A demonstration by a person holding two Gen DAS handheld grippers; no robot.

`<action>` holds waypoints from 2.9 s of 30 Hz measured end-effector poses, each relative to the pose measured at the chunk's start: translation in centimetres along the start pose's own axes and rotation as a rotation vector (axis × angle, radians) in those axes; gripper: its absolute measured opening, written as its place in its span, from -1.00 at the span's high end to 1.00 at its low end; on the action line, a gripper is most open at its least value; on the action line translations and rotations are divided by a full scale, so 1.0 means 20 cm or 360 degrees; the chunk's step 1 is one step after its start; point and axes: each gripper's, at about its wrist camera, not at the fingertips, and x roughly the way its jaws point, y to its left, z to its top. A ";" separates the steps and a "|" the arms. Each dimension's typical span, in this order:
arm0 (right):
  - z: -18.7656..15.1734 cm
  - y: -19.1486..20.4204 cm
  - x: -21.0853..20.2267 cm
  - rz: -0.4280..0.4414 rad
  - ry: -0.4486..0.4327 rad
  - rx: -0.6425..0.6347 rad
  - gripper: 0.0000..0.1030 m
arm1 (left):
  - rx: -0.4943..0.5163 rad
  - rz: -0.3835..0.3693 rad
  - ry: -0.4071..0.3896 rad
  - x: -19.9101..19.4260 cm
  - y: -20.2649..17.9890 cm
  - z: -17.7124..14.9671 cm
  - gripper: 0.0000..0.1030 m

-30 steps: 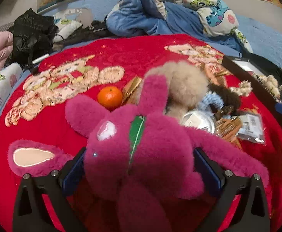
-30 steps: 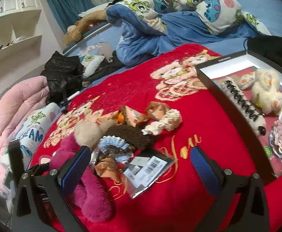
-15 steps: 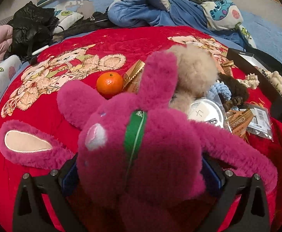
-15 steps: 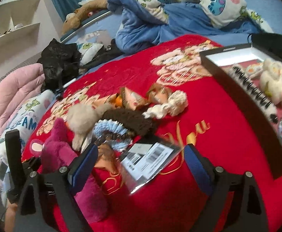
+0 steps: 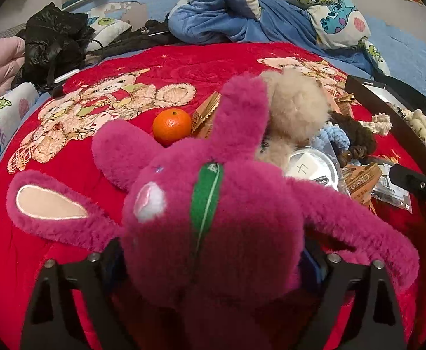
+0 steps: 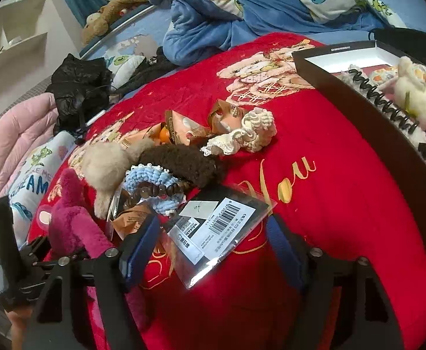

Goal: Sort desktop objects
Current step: 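Grasp the clear packaged item with the right tool while the left tool holds the bunny, then carry the bunny and the packaged item toward the black box with both tools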

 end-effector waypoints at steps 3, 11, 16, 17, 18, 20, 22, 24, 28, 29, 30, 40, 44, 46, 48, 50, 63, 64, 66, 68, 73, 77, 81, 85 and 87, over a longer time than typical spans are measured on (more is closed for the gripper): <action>0.00 0.01 -0.01 0.0033 -0.0016 0.0003 -0.09 | -0.0017 0.0005 -0.0012 -0.01 0.01 0.00 -0.60; -0.01 0.08 0.04 0.0148 0.0047 -0.0002 0.43 | -0.0089 0.0016 -0.0071 -0.06 0.05 -0.03 -0.45; -0.01 0.03 0.07 0.0161 0.0063 0.0103 0.50 | -0.0139 0.0009 -0.0095 -0.10 0.08 -0.04 -0.45; -0.01 0.02 0.07 0.0175 0.0067 0.0124 0.50 | -0.0138 0.0014 -0.0107 -0.12 0.08 -0.05 -0.45; -0.01 0.02 0.07 0.0181 0.0067 0.0132 0.50 | -0.0134 0.0027 -0.0125 -0.13 0.08 -0.06 -0.45; -0.02 0.02 0.06 0.0184 0.0055 0.0135 0.53 | -0.0114 0.0061 -0.0160 -0.17 0.06 -0.07 -0.45; -0.02 0.01 0.06 0.0193 0.0047 0.0149 0.62 | -0.0103 0.0073 -0.0187 -0.20 0.06 -0.07 -0.45; -0.02 0.00 0.07 0.0199 0.0061 0.0170 0.69 | -0.0115 0.0057 -0.0188 -0.22 0.07 -0.08 -0.45; -0.02 0.01 0.04 0.0200 0.0023 0.0161 0.76 | -0.0206 -0.0007 -0.0163 -0.23 0.11 -0.09 -0.45; -0.02 0.02 0.04 0.0196 0.0012 0.0146 0.77 | -0.0214 -0.0010 -0.0165 -0.24 0.11 -0.10 -0.45; -0.02 0.03 0.02 0.0191 -0.0003 0.0129 0.78 | -0.0220 -0.0013 -0.0168 -0.25 0.11 -0.10 -0.45; -0.05 0.19 -0.15 0.0161 -0.0169 -0.0169 0.81 | -0.0189 -0.0055 -0.0278 -0.41 0.09 -0.11 -0.45; -0.08 0.23 -0.22 0.0149 -0.0209 -0.0249 0.81 | -0.0176 -0.0079 -0.0316 -0.46 0.05 -0.12 -0.45; -0.10 0.23 -0.24 0.0133 -0.0224 -0.0268 0.81 | -0.0176 -0.0100 -0.0313 -0.46 0.03 -0.13 -0.45; -0.11 0.23 -0.26 0.0132 -0.0225 -0.0278 0.81 | -0.0166 -0.0106 -0.0298 -0.46 0.00 -0.14 -0.46; -0.13 0.23 -0.28 0.0132 -0.0237 -0.0292 0.81 | -0.0148 -0.0102 -0.0297 -0.46 -0.03 -0.16 -0.46; -0.21 0.09 -0.42 0.0013 -0.0267 -0.0233 0.78 | -0.0050 -0.0202 -0.0398 -0.62 -0.26 -0.21 -0.46; -0.22 0.08 -0.44 0.0000 -0.0275 -0.0232 0.78 | -0.0037 -0.0214 -0.0401 -0.64 -0.30 -0.22 -0.46; -0.24 0.06 -0.47 -0.0002 -0.0282 -0.0234 0.78 | -0.0021 -0.0238 -0.0402 -0.66 -0.35 -0.23 -0.46; -0.25 0.05 -0.51 -0.0004 -0.0291 -0.0248 0.78 | -0.0007 -0.0257 -0.0404 -0.69 -0.41 -0.24 -0.46; -0.29 0.02 -0.63 -0.0023 -0.0335 -0.0282 0.79 | 0.0011 -0.0305 -0.0414 -0.75 -0.59 -0.26 -0.46; -0.31 -0.04 -0.76 -0.0050 -0.0391 -0.0267 0.79 | 0.0070 -0.0329 -0.0431 -0.83 -0.76 -0.26 -0.46; -0.31 -0.09 -0.90 -0.0099 -0.0471 -0.0251 0.79 | 0.0160 -0.0373 -0.0457 -0.94 -0.90 -0.27 -0.46; -0.33 -0.18 -1.05 -0.0162 -0.0550 -0.0217 0.79 | 0.0220 -0.0441 -0.0476 -1.05 -1.01 -0.29 -0.46; -0.35 -0.22 -1.10 -0.0201 -0.0571 -0.0206 0.78 | 0.0251 -0.0458 -0.0482 -1.11 -1.07 -0.28 -0.46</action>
